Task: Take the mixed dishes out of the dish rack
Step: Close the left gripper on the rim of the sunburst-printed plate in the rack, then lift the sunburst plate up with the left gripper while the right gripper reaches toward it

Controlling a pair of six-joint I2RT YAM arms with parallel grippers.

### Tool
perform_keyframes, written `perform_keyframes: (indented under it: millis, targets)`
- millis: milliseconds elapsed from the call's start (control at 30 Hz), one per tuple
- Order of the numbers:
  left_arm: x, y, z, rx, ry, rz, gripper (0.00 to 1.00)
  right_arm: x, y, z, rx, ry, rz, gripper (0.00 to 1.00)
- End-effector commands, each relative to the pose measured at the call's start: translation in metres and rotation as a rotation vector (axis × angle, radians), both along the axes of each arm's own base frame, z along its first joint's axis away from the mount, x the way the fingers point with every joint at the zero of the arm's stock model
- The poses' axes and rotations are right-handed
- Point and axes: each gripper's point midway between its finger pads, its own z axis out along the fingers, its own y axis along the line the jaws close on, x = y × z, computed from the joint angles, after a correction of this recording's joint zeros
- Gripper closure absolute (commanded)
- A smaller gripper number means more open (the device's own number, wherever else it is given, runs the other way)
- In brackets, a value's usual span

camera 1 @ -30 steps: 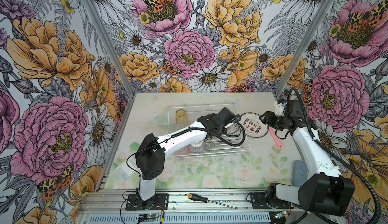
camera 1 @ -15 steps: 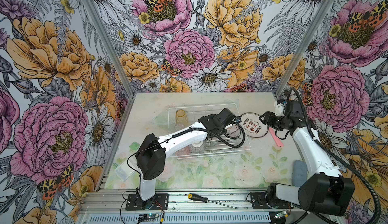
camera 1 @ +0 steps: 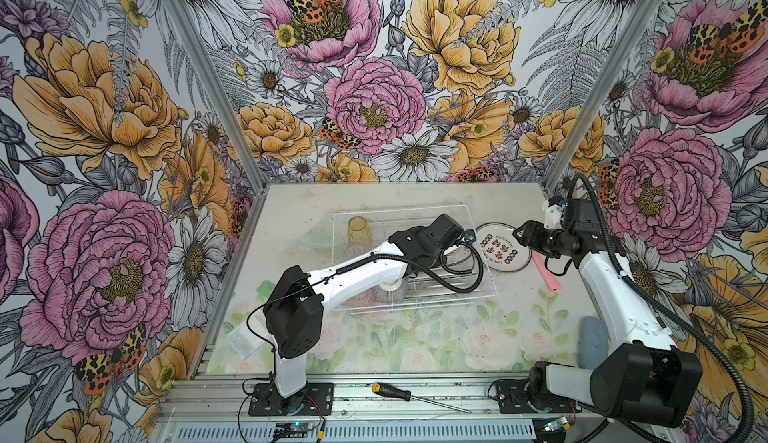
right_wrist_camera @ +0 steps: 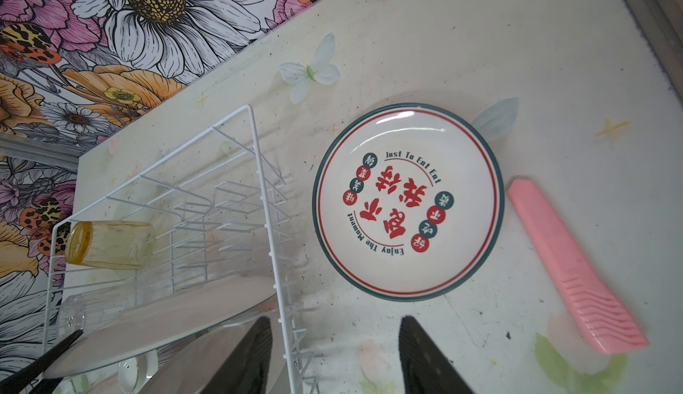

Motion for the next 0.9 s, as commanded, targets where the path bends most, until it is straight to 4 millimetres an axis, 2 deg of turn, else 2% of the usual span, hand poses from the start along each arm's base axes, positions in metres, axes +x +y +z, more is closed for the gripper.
perform_keyframes:
  millis: [0, 233, 467, 567, 867]
  targets:
    - [-0.004, -0.001, 0.061, -0.189, -0.068, 0.018, 1.0, 0.0, 0.004, -0.002, 0.0, -0.003, 0.016, 0.43]
    - [-0.01, 0.005, 0.095, -0.291, -0.082, 0.028, 1.0, 0.0, 0.005, 0.002, 0.009, -0.014, 0.02, 0.43]
    - [-0.006, 0.025, 0.142, -0.505, -0.038, 0.076, 1.0, 0.0, 0.015, 0.015, 0.039, -0.061, 0.064, 0.44]
    - [-0.001, 0.037, 0.16, -0.615, 0.011, 0.1, 1.0, -0.001, 0.022, 0.027, 0.059, -0.109, 0.101, 0.44]
    - [0.003, 0.05, 0.194, -0.884, 0.165, 0.1, 1.0, -0.01, 0.059, 0.072, 0.18, -0.301, 0.281, 0.46]
